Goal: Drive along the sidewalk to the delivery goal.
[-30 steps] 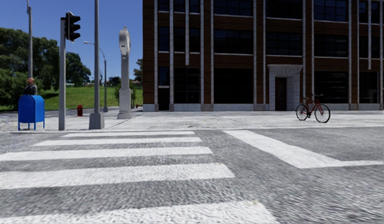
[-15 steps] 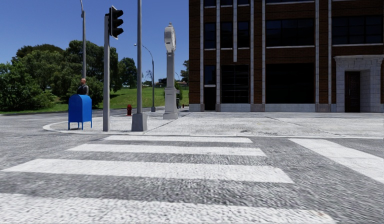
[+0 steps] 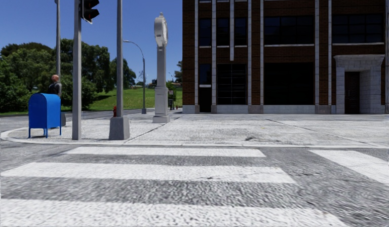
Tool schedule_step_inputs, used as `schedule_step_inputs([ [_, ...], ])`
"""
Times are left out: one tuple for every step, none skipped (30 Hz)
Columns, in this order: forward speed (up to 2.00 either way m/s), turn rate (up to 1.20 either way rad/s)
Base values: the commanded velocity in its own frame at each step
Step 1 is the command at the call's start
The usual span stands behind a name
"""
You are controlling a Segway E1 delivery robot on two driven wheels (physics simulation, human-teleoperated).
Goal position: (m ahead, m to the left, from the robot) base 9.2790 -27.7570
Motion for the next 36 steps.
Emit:
schedule_step_inputs([
  [2.0, -0.03],
  [2.0, 0.0],
  [2.0, 0.0],
  [2.0, 0.0],
  [2.0, 0.0],
  [2.0, 0.0],
  [2.0, 0.0],
  [2.0, 0.0],
  [2.0, 0.0],
  [2.0, 0.0],
  [2.0, 0.0],
  [2.0, 0.0],
  [2.0, 0.0],
  [2.0, 0.0],
  [2.0, 0.0],
  [2.0, 0.0],
  [2.0, 0.0],
  [2.0, 0.0],
  [2.0, 0.0],
  [2.0, 0.0],
  [2.0, 0.0],
  [2.0, 0.0],
  [2.0, 0.0],
  [2.0, 0.0],
  [2.0, 0.0],
  [2.0, 0.0],
  [2.0, 0.0],
  [2.0, 0.0],
  [2.0, 0.0],
  [2.0, 0.0],
  [2.0, 0.0],
  [2.0, 0.0],
  [2.0, 0.0],
  [2.0, 0.0],
  [2.0, 0.0],
  [2.0, 0.0],
])
